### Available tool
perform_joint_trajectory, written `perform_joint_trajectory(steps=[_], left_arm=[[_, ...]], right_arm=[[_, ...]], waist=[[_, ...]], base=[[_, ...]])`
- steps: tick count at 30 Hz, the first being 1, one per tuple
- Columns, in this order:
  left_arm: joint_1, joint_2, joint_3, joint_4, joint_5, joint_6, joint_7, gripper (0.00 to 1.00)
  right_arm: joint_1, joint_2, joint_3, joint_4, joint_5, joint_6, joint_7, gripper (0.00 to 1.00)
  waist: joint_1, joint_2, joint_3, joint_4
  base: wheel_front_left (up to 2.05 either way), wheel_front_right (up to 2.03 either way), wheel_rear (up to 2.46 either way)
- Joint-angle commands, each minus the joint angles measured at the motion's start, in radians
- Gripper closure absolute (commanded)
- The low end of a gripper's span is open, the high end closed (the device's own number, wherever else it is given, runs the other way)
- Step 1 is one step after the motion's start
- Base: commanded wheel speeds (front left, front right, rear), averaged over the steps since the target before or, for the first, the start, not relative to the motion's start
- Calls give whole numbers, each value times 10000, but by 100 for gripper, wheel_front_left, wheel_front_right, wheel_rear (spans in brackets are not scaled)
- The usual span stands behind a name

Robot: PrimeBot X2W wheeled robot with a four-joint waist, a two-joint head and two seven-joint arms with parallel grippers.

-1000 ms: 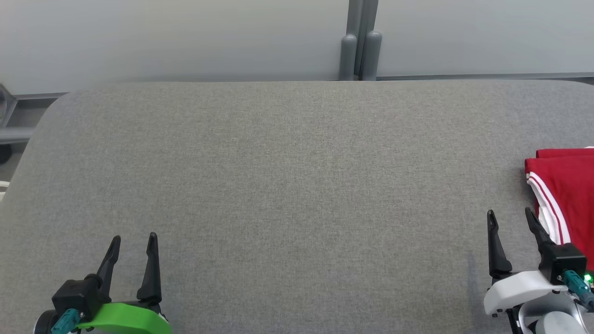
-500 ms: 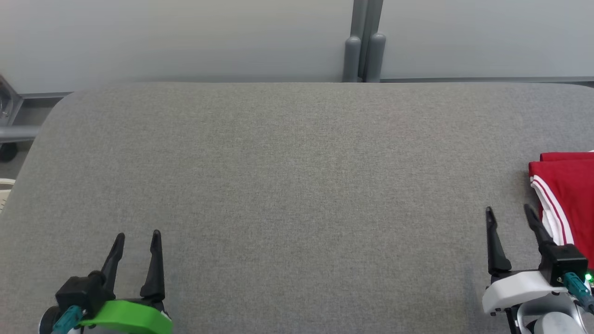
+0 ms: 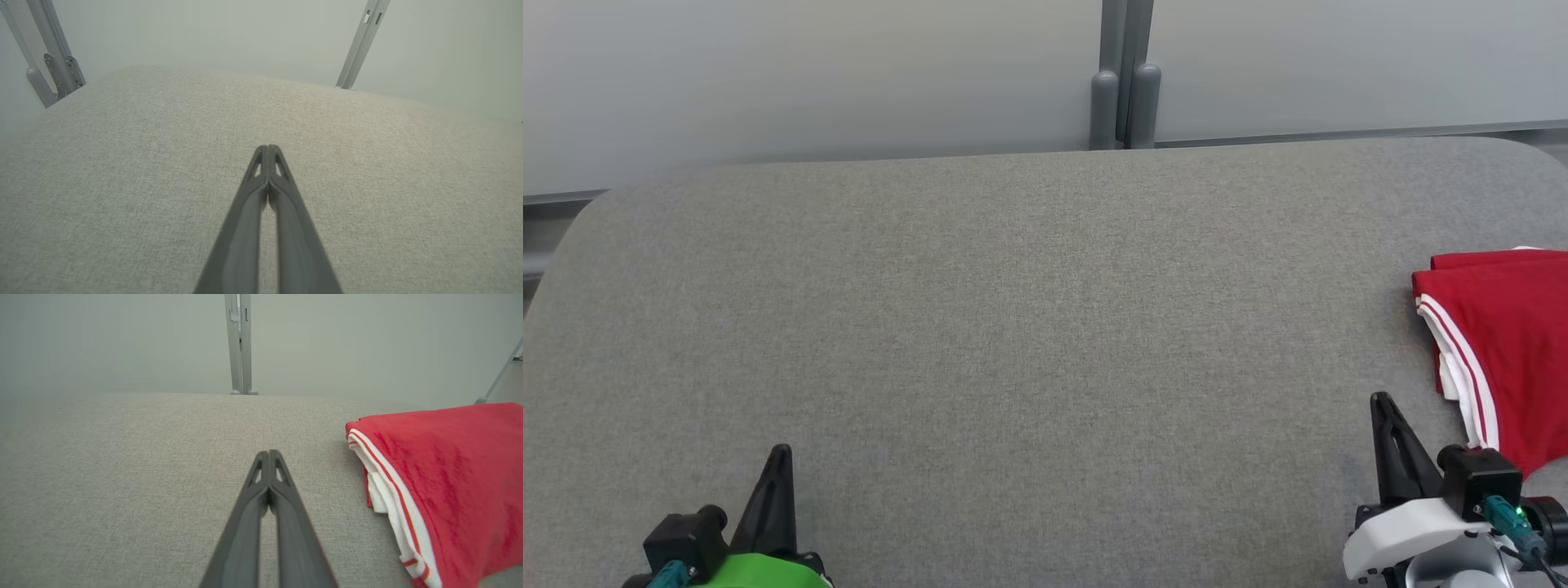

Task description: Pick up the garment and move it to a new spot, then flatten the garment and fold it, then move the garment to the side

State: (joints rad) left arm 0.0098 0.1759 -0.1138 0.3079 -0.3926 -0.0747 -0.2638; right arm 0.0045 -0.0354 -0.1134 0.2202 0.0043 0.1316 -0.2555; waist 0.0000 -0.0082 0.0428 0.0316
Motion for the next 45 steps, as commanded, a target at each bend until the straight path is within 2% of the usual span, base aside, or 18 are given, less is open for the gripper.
perform_joint_trajectory(steps=[1,23,45], left_arm=[[7,-23,6,41,-58,-3,20,100],[-397,-379,659,-146,-3591,-169,1105,100],[-672,-632,1113,-285,-6105,-293,1875,100]], right_arm=[[-7,7,-15,61,71,0,31,100],[-356,-48,-37,87,4733,-3,1108,100],[-608,-87,-58,118,8038,-5,1879,100]], waist=[[0,0,-1,-1],[0,15,-74,-59],[0,29,-140,-112]], base=[[0,0,0],[0,0,0],[0,0,0]])
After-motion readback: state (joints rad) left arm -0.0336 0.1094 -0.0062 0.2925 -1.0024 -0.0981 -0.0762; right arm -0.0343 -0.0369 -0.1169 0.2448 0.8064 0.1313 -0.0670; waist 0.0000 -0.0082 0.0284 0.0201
